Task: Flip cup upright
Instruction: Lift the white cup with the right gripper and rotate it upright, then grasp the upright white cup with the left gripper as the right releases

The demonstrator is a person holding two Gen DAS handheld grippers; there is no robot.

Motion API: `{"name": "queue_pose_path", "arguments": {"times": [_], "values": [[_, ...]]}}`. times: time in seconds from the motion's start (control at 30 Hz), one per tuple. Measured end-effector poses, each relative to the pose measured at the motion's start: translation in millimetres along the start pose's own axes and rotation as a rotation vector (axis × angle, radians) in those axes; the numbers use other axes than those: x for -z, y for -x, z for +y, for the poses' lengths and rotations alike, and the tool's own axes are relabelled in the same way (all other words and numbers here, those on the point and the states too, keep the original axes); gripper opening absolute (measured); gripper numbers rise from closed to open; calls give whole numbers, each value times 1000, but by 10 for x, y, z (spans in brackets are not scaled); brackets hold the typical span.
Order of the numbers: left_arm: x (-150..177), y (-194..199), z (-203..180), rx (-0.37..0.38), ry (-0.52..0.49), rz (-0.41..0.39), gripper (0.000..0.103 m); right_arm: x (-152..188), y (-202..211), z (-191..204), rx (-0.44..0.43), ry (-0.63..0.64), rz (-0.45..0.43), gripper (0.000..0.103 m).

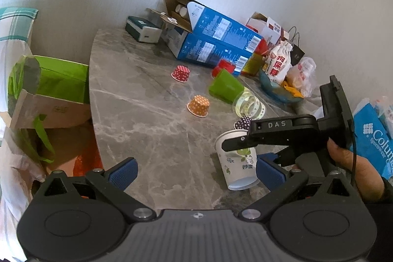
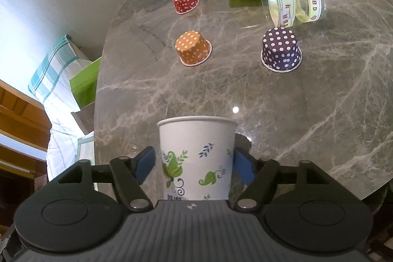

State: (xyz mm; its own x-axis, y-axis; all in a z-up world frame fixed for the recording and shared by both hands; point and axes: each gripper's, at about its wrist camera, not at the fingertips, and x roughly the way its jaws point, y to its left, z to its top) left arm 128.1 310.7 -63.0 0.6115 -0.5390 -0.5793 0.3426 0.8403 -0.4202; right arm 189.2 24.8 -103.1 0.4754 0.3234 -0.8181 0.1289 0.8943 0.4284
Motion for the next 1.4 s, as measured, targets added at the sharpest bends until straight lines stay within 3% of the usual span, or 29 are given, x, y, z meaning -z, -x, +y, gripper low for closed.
{"name": "queue_pose_path", "arguments": {"times": [0.4,0.53,0.63,0.73,0.83,0.9,1.0,1.1,1.27,1.4], "values": [[-50,-260,-158,-17,-18,63,103,12,202,-109,-53,-4,-41,82],[-150,-466,-297,-33,-44,110,103,45,424,-282,-97,-47,-107,82],[-241,-692,-501,-27,-93,163,103,149,626,-479,-92,-82,-184,91],[-340,-959,-651,-83,-99,236,103,284,786,-670,-86,-113,-249,91],[-415,-1197,-715,-155,-90,299,98,467,917,-784,-23,-100,-318,92],[-449,-1329,-705,-161,-59,352,95,573,960,-823,2,-89,-348,97],[-442,-1470,-699,-183,-27,413,93,706,1003,-939,-33,-110,-385,102],[-418,-1536,-751,-233,-31,427,88,761,1005,-1044,-72,-128,-396,102],[-424,-1570,-767,-300,-26,411,88,813,977,-1155,-120,-143,-399,102],[-431,-1597,-754,-340,-10,408,79,836,953,-1177,-154,-124,-387,102]]}}
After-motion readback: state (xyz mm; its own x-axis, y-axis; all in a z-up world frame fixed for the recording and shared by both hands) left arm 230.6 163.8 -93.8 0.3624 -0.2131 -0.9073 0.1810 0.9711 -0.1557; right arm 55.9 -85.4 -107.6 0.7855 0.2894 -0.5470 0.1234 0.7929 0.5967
